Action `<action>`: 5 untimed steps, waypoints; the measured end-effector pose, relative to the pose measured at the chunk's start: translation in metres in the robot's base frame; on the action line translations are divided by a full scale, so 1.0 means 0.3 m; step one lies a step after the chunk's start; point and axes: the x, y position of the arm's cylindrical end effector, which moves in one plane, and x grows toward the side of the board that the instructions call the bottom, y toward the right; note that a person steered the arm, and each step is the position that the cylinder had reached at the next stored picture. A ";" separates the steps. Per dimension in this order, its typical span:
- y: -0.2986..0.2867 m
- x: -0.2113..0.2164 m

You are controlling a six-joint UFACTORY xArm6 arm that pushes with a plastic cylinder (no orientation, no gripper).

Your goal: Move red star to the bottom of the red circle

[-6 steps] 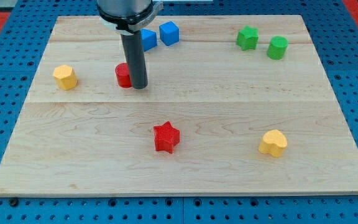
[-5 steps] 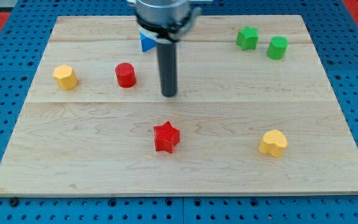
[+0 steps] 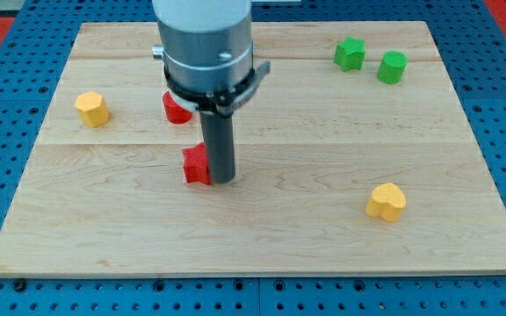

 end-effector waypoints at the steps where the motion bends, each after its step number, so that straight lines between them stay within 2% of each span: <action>1: -0.068 -0.064; 2: -0.074 0.053; 3: -0.189 0.059; 4: -0.276 -0.054; 5: -0.281 -0.122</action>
